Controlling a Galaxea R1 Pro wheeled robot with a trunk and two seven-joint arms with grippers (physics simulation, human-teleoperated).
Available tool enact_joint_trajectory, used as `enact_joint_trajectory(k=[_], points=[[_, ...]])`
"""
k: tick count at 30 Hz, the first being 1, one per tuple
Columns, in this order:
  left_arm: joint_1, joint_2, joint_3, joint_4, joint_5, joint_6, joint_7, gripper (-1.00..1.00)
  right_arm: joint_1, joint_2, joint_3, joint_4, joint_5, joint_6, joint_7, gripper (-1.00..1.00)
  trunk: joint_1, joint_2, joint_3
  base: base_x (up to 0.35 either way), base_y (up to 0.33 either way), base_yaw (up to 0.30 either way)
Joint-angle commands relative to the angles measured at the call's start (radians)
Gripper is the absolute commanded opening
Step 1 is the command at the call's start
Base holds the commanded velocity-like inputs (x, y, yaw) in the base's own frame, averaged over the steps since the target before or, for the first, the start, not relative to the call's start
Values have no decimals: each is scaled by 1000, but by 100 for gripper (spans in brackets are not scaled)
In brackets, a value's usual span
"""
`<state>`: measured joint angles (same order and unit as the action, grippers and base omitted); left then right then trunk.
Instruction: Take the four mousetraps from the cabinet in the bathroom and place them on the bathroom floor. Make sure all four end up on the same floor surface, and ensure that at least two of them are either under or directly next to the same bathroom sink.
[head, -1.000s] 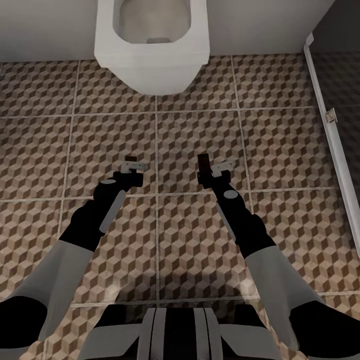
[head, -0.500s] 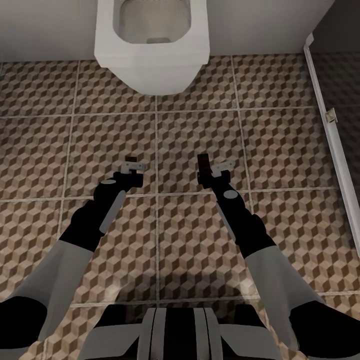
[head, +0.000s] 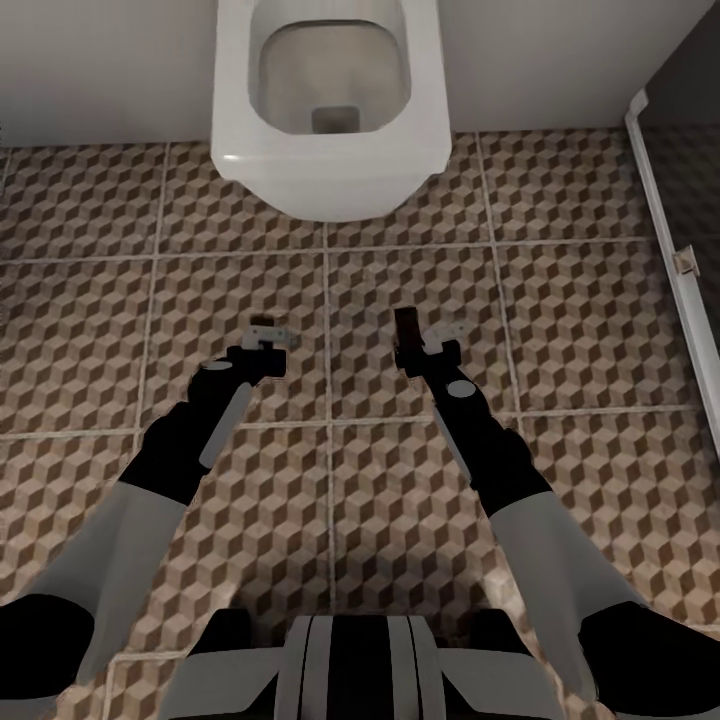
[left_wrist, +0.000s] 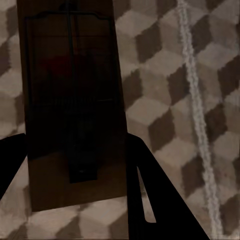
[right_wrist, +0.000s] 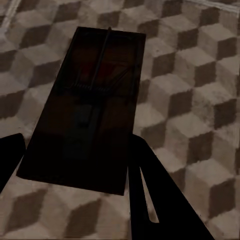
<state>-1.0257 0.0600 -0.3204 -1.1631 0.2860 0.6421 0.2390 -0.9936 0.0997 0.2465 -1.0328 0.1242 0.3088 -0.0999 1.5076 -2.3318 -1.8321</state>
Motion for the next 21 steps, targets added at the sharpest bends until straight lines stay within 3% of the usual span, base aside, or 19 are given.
enact_joint_trajectory(k=[1, 21], points=[[-1, 1, -3, 0, 10, 3, 10, -100, 0, 0, 2, -1, 8, 7, -6, -100, 0, 0, 0, 310, 112, 0], [1, 1, -6, 15, 11, 2, 10, -100, 4, -3, 2, 0, 6, 4, -3, -100, 0, 0, 0, 292, -24, 0]])
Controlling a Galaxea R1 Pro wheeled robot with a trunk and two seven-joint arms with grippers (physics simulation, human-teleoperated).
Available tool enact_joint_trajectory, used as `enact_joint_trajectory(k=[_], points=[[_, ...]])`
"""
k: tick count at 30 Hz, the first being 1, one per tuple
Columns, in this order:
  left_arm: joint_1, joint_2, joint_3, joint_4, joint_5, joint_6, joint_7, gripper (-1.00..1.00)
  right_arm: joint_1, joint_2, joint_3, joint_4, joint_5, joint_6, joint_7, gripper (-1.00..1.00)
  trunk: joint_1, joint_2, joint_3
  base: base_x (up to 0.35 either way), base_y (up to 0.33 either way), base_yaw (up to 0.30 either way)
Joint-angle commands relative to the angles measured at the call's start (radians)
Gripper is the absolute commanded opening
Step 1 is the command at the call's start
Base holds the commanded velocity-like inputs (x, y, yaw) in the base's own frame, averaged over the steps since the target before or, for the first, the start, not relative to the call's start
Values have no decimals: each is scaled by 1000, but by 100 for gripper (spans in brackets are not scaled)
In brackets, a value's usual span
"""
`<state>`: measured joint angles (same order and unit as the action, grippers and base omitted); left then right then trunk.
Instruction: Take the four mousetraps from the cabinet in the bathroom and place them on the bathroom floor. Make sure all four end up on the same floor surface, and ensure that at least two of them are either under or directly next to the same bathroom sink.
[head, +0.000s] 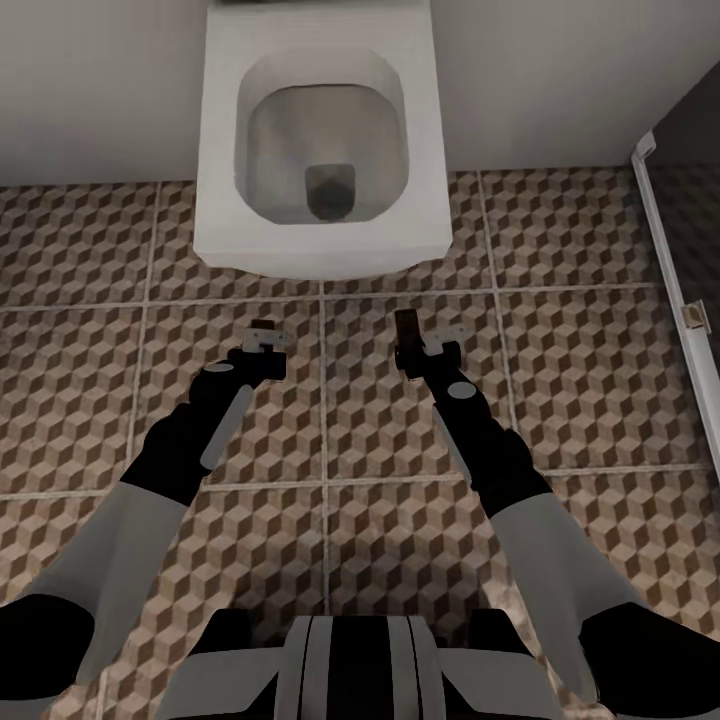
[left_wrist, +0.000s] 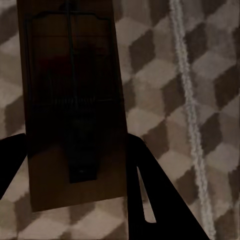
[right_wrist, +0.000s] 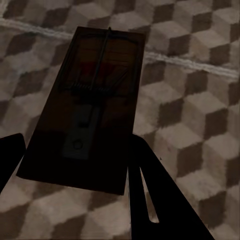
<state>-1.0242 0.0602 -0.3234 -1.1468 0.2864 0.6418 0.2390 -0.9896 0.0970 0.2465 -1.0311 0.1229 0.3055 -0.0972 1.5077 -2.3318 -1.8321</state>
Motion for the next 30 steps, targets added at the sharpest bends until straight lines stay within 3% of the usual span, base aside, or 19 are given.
enact_joint_trajectory(k=[1, 11, 15, 25, 30], points=[[-1, 1, -3, 0, 10, 3, 10, -100, 0, 0, 2, -1, 8, 7, -6, -100, 0, 0, 0, 242, -2, 0], [13, 0, -3, 57, 10, 0, 10, -100, 0, 7, 19, 52, 6, 9, -1, -100, 0, 0, 0, 61, 0, 0], [15, 0, -5, 65, 11, -1, 10, -100, 0, 46, 24, 118, 8, 8, 2, -100, 0, 0, 0, 0, 0, 0], [16, 0, -6, 69, 11, -1, 8, -100, 0, 77, 23, 196, 10, 3, -2, -100, 0, 0, 0, 0, 0, 0], [16, 0, -43, 69, 11, -2, 9, -100, -1, 77, 22, 212, 11, 2, -3, -100, 0, 0, 0, 0, 0, 0]])
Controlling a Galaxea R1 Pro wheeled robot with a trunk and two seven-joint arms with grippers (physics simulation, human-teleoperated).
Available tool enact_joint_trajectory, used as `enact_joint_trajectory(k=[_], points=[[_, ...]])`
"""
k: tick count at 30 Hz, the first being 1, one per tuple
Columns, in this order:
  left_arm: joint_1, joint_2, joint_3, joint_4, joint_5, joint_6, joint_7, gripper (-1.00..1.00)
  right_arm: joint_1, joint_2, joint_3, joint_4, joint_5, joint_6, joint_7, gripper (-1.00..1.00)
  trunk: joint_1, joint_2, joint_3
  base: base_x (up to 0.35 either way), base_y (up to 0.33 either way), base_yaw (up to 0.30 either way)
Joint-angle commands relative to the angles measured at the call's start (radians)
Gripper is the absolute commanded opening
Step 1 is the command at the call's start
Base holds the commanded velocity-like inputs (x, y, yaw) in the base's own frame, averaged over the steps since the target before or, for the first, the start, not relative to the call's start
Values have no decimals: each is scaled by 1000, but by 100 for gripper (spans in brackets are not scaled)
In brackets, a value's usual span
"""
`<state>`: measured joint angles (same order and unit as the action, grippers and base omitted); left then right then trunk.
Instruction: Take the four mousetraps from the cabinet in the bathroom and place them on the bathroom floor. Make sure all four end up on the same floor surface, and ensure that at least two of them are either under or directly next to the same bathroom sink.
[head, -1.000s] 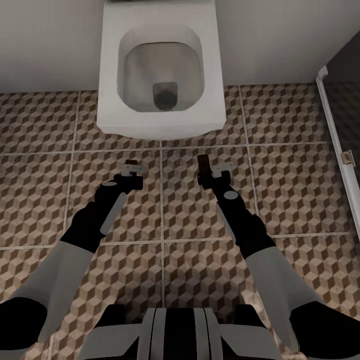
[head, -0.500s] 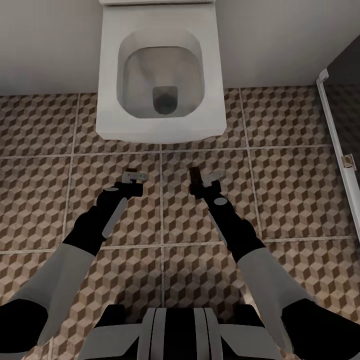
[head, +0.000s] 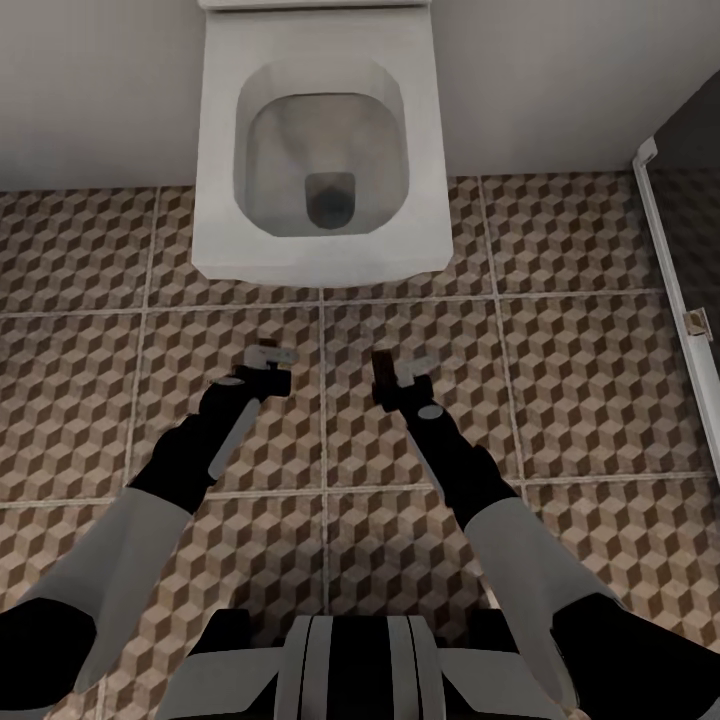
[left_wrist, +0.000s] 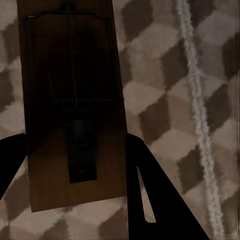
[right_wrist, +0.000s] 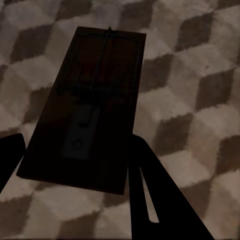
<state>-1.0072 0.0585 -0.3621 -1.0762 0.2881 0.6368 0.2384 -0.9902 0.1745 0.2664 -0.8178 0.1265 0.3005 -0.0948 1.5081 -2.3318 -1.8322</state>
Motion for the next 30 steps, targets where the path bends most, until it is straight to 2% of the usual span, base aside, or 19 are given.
enact_joint_trajectory(k=[1, 3, 6, 9, 11, 16, 19, 24, 30], points=[[-1, 0, -9, -2, 10, 3, 9, -100, 0, 0, 2, 3, 8, 7, -6, -100, 0, 0, 0, 0, 0, 0], [-1, -4, -18, -2, 11, 3, 9, -100, -1, -1, 2, 25, 9, 5, -6, -100, 0, 0, 0, 0, 0, 0], [-1, -6, -55, -1, 11, 2, 9, -100, -1, -1, 2, 33, 10, 3, -6, -100, 0, 0, 0, 0, 0, 0], [-1, -14, -120, 26, 12, -2, 8, -100, -1, 0, 2, 35, 10, 1, -5, -100, 0, 0, 0, 0, 0, 0], [-1, -25, -132, 57, 12, -15, 6, -100, -1, 0, 2, 35, 9, -1, -5, -100, 0, 0, 0, 0, 0, 0], [-1, -36, -140, 172, 13, -144, 4, -100, -1, 0, 2, 35, 9, -21, -5, -100, 0, 0, 0, 0, 0, 0], [-1, -37, -137, 205, 13, -161, 4, -100, -1, 0, 2, 35, 10, -23, -5, -100, 0, 0, 0, 0, 0, 0], [-1, -36, -134, 213, 13, -165, 4, -100, -1, 0, 2, 35, 10, -24, -5, -100, 0, 0, 0, 0, 0, 0], [-1, -12, -130, 223, 12, -181, 3, -100, -1, 0, 2, 37, 10, -23, -5, -100, 0, 0, 0, 0, 0, 0]])
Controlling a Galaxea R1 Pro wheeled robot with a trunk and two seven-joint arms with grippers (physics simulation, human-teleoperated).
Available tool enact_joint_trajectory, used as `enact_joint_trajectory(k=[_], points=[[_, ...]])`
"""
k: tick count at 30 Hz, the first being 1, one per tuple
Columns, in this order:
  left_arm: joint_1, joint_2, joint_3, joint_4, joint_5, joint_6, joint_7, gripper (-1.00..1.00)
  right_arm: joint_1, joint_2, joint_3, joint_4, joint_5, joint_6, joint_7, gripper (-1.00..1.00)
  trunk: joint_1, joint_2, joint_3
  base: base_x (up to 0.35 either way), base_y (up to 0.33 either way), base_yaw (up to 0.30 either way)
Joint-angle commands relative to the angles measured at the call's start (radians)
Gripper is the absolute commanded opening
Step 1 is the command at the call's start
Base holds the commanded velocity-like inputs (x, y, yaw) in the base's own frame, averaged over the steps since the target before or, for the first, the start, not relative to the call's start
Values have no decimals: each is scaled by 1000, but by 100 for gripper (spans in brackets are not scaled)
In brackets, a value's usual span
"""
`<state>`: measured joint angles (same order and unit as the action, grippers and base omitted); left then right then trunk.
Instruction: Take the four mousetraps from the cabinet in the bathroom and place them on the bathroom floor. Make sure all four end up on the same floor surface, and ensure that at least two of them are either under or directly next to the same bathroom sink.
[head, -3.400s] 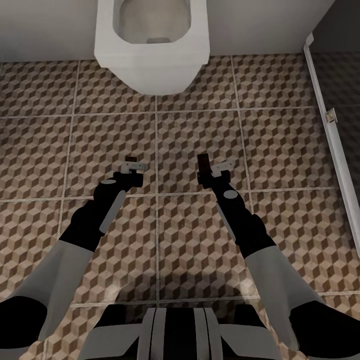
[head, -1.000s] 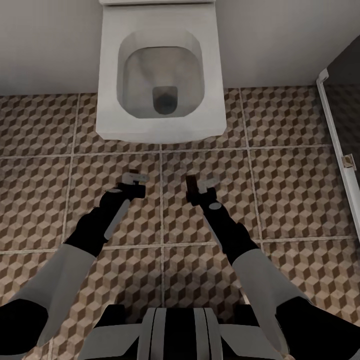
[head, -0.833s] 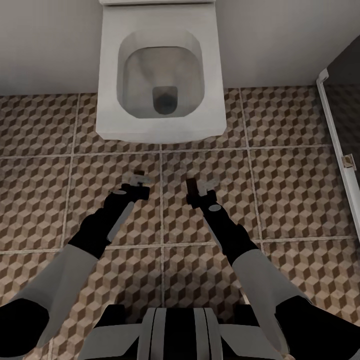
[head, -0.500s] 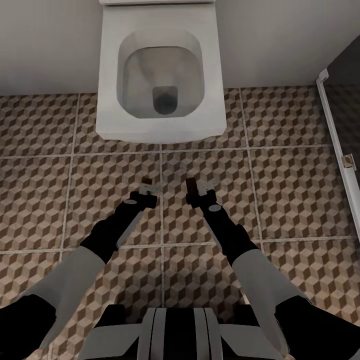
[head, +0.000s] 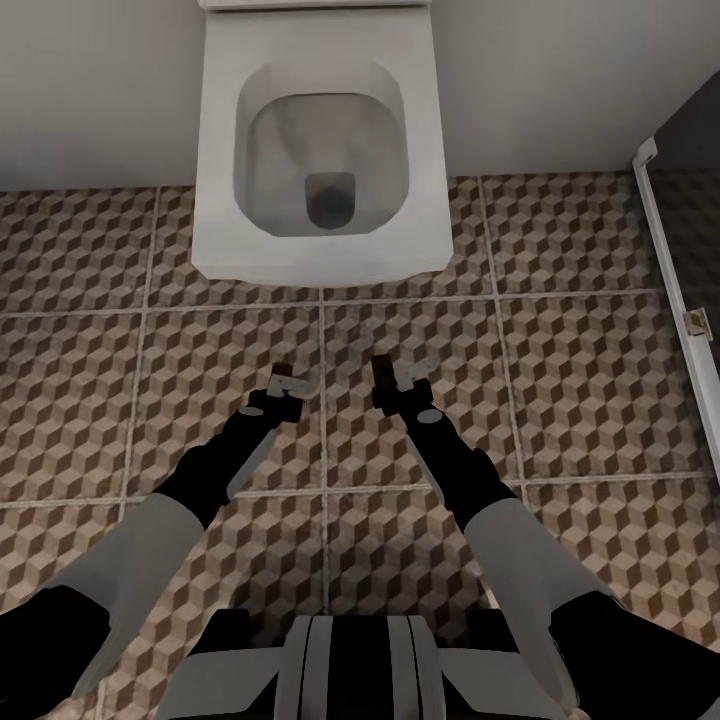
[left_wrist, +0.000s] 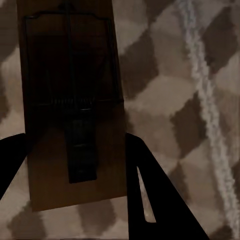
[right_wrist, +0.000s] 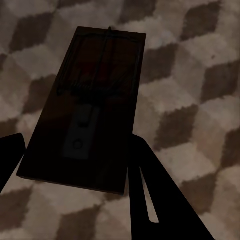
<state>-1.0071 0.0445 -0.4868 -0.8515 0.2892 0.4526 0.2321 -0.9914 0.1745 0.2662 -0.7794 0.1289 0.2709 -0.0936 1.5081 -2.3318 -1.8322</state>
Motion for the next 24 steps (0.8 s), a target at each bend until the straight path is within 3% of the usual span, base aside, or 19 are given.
enact_joint_trajectory(k=[1, 8, 13, 24], points=[[-1, 7, -4, 1, 11, 2, 9, -100, -1, 0, 2, 0, 8, 7, -6, -100, 0, 0, 0, 0, 0, 0], [-1, 15, 54, 10, 10, 0, 9, -100, -12, 0, 2, 33, 8, 14, -6, -100, 0, 0, 0, 0, 0, 0], [-1, 14, 63, 82, 10, -1, 9, -100, -26, 0, 2, 70, 8, 14, -6, -100, 0, 0, 0, 0, 0, 0], [-1, 14, 69, 116, 9, -1, 9, -100, -91, 0, 2, 144, 8, 14, -6, -100, 0, 0, 0, 0, 0, 0]])
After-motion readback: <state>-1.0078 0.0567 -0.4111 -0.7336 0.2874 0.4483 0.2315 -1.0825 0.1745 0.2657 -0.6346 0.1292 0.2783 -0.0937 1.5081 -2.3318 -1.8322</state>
